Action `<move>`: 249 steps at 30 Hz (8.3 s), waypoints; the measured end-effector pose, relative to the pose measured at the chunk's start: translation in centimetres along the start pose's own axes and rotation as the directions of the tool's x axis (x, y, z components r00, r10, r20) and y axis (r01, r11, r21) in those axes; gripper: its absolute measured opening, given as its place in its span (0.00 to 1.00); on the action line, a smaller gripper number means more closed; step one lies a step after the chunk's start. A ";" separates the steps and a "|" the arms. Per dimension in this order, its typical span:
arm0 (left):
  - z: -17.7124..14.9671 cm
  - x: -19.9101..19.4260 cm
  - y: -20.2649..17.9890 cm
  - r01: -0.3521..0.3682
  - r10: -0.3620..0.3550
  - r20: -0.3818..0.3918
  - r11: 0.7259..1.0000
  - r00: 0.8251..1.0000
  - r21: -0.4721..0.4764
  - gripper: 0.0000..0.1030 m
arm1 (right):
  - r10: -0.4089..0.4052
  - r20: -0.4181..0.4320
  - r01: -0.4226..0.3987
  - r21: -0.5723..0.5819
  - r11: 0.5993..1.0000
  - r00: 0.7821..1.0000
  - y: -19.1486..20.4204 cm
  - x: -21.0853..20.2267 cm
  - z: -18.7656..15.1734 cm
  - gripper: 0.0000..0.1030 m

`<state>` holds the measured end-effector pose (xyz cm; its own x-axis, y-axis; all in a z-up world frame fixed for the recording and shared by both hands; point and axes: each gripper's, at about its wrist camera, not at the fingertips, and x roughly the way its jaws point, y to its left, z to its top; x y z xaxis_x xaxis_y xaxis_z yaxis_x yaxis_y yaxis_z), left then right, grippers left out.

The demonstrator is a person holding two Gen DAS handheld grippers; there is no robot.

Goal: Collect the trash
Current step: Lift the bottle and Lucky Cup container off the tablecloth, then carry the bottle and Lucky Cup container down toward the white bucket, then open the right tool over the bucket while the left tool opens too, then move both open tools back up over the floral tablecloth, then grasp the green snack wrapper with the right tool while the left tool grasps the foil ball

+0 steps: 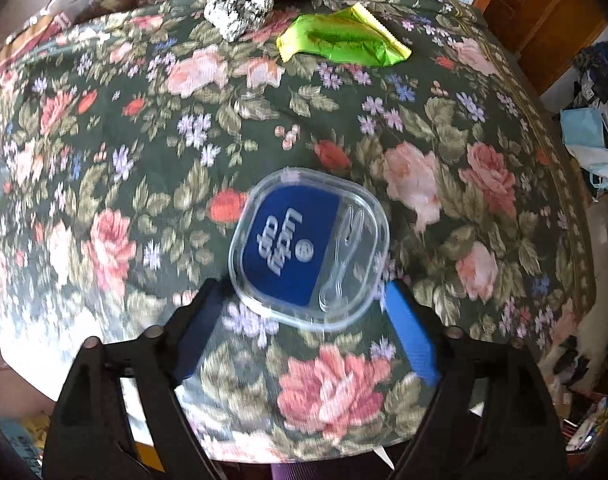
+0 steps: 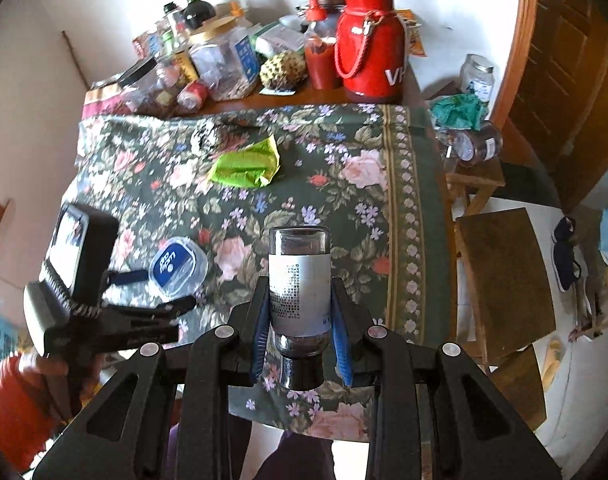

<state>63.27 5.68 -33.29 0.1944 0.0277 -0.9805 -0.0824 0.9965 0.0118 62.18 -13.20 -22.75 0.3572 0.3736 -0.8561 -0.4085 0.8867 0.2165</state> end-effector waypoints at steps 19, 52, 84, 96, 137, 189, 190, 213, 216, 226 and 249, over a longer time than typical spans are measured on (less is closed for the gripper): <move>1.3 -1.8 0.2 0.060 -0.060 0.093 0.998 0.994 -0.001 0.71 | 0.022 0.007 -0.022 0.008 1.000 1.000 -0.2 -0.8 0.0 0.25; -28.7 -28.3 5.0 0.182 -0.196 0.563 0.980 0.803 0.081 0.70 | -0.010 0.214 -0.002 0.056 0.998 0.977 16.2 -14.5 -18.0 0.25; -32.8 -0.2 3.3 0.218 -0.181 0.243 0.966 0.953 -0.136 0.70 | 0.069 -0.189 -0.065 0.025 0.998 0.980 10.3 9.1 -29.9 0.25; -32.4 11.5 3.3 0.200 -0.172 0.180 0.968 0.968 -0.153 0.70 | 0.113 -0.207 -0.100 0.075 0.992 0.972 6.7 19.3 -30.9 0.54; -29.5 1.1 2.2 0.165 -0.147 0.147 0.978 0.978 -0.125 0.73 | 0.029 -0.123 -0.024 0.037 0.999 0.992 7.5 5.6 -25.5 0.55; -19.2 -33.9 6.1 0.103 -0.074 0.694 0.995 0.716 -0.001 0.78 | -0.115 0.532 0.130 0.009 0.992 0.839 16.2 -21.9 -9.2 0.72; -17.9 -33.7 5.8 0.105 -0.072 0.693 0.994 0.718 -0.005 0.78 | -0.114 0.534 0.131 0.006 0.991 0.837 15.8 -21.8 -8.4 0.72; 1.0 -26.4 5.7 0.101 -0.011 0.592 0.988 0.806 -0.118 0.78 | -0.059 0.395 0.072 -0.018 0.997 0.917 6.8 -12.3 6.6 0.72; 3.0 -24.5 7.5 0.100 -0.023 0.559 0.989 0.829 -0.108 0.78 | -0.072 0.341 0.069 0.019 0.997 0.937 6.6 -9.4 7.6 0.72; 8.6 -18.3 13.9 0.085 -0.065 0.449 0.996 0.891 -0.025 0.78 | -0.039 0.029 0.033 0.167 0.985 0.999 7.5 5.7 10.7 0.72; 12.2 -7.4 14.6 0.142 -0.142 0.223 0.990 0.965 0.016 0.78 | -0.029 -0.145 0.048 0.126 0.991 0.989 6.3 16.4 11.4 0.26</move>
<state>72.59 20.95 -23.47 0.4167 -0.0974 -0.9038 -0.0383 0.9915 -0.1246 74.99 1.61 -30.05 0.2436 0.3044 -0.9209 -0.2818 0.9307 0.2331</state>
